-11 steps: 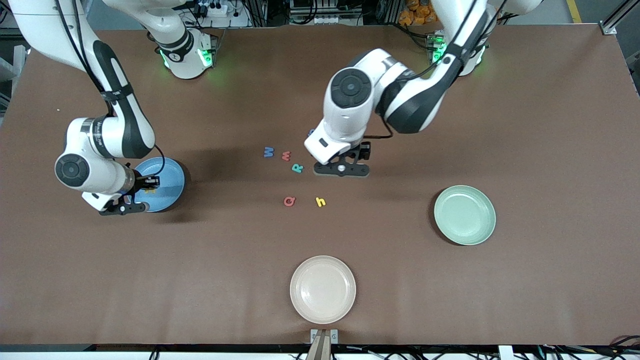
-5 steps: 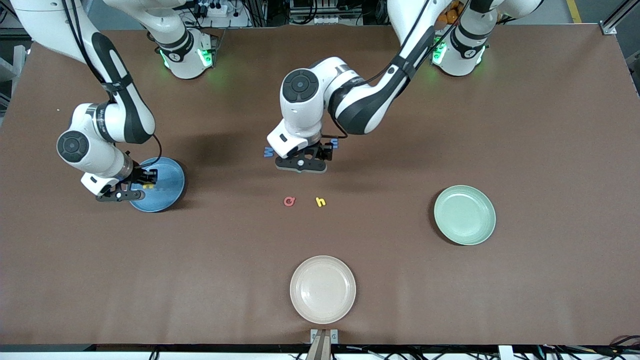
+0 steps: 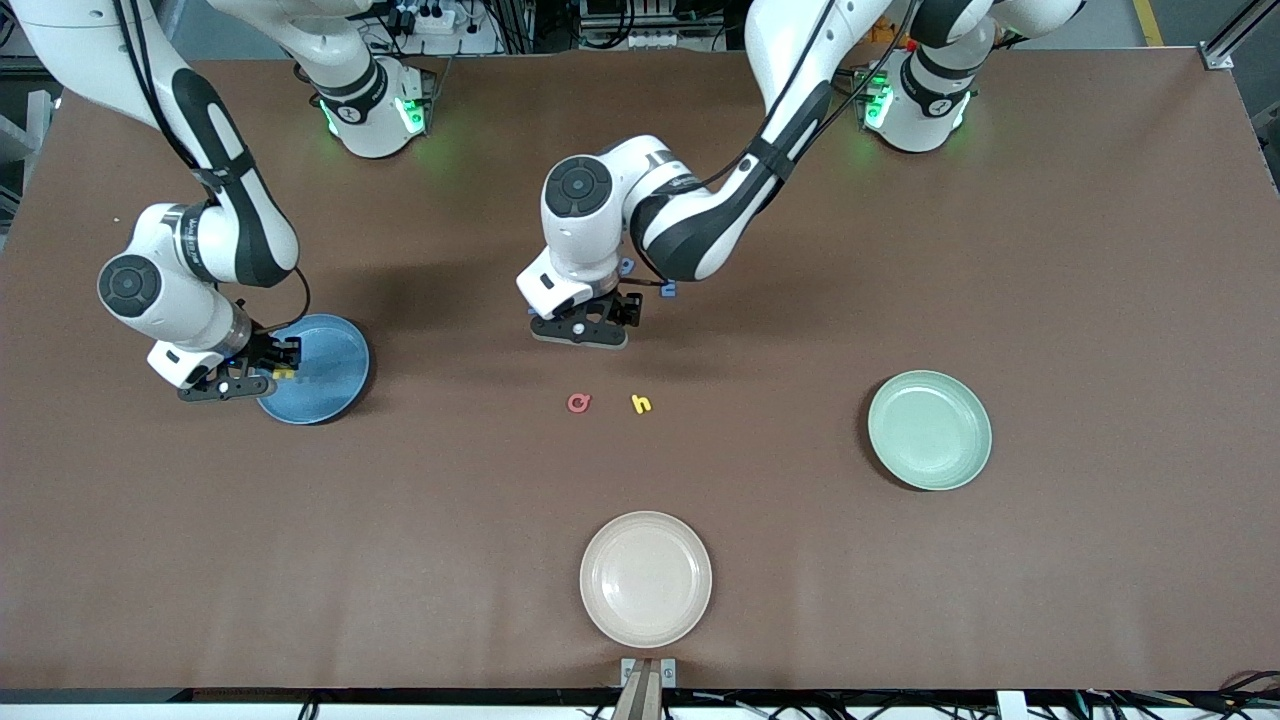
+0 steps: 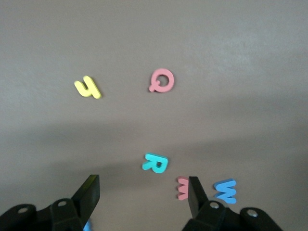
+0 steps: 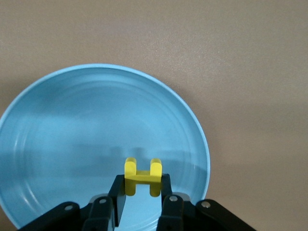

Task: Sort uppercase to blue plate, lowercase to green plate
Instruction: 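Open the right gripper over the blue plate while the left gripper reaches letters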

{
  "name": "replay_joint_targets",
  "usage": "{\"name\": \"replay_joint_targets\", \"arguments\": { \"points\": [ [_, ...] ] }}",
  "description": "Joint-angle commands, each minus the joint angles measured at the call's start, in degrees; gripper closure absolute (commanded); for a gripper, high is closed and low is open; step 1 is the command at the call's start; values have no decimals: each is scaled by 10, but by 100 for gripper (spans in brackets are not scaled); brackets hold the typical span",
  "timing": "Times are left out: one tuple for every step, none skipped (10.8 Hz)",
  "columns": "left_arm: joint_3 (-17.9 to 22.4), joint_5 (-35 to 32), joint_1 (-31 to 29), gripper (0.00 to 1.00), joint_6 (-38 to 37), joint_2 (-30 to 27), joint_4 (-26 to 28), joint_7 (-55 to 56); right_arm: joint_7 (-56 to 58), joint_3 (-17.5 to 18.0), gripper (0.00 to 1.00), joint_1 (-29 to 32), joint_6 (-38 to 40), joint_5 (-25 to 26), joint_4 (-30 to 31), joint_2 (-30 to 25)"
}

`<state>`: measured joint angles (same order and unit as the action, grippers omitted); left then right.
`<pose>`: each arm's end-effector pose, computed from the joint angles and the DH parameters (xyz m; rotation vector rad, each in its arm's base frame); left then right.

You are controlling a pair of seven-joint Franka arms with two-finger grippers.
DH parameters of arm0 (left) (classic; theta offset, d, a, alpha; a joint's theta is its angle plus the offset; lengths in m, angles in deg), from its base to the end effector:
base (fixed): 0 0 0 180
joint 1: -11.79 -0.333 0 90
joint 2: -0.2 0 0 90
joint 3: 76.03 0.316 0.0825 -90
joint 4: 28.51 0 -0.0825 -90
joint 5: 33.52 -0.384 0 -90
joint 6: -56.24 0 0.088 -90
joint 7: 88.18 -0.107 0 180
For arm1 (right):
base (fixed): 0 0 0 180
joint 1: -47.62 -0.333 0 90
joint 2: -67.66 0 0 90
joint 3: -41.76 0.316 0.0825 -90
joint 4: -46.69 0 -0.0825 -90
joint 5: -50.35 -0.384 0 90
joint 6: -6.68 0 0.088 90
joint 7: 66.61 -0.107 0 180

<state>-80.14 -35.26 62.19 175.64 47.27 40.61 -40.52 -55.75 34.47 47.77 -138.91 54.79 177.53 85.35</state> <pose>0.4562 -0.6109 0.2914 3.0761 -0.1684 0.0262 0.5236 -0.0689 0.2144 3.0617 0.1989 -0.0955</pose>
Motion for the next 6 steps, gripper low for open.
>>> {"name": "replay_joint_targets", "arguments": {
  "points": [
    [7,12,19,18,7,23,-28,54,11,5,49,11,-24,5,7,5],
    [9,27,23,22,7,24,-28,68,11,5,38,13,-20,5,7,2],
    [9,31,25,24,6,28,-26,75,11,4,33,19,-18,5,7,0],
    [9,33,33,26,6,33,-26,83,10,5,33,19,-7,5,6,-6],
    [9,33,37,29,7,41,-27,85,8,5,30,19,31,5,1,-16],
    [10,33,37,31,7,48,-27,84,6,5,29,16,57,4,-8,-23]
  ]
}}
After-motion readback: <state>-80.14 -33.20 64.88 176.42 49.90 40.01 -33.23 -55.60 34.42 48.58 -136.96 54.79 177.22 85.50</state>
